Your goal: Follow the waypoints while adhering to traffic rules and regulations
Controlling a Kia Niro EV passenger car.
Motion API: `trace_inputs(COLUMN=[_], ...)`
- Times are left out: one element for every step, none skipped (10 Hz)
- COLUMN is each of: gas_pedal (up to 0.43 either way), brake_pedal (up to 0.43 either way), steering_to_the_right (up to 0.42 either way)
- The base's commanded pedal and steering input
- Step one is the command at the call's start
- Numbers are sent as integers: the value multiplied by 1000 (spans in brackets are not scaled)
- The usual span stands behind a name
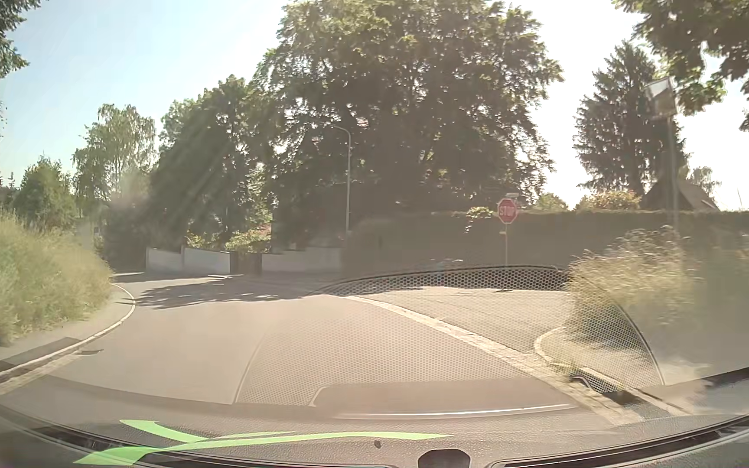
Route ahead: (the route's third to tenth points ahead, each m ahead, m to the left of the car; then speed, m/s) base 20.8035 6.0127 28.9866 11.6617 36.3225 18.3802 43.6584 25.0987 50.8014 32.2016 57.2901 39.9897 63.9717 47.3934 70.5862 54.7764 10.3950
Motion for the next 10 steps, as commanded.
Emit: trace_inputs(gas_pedal=[87,87,87,67,59,47,47,39,39,39], brake_pedal=[0,0,0,0,0,0,0,0,0,0], steering_to_the_right=[-100,-100,-101,-103,-104,-105,-105,-106,-108,-111])
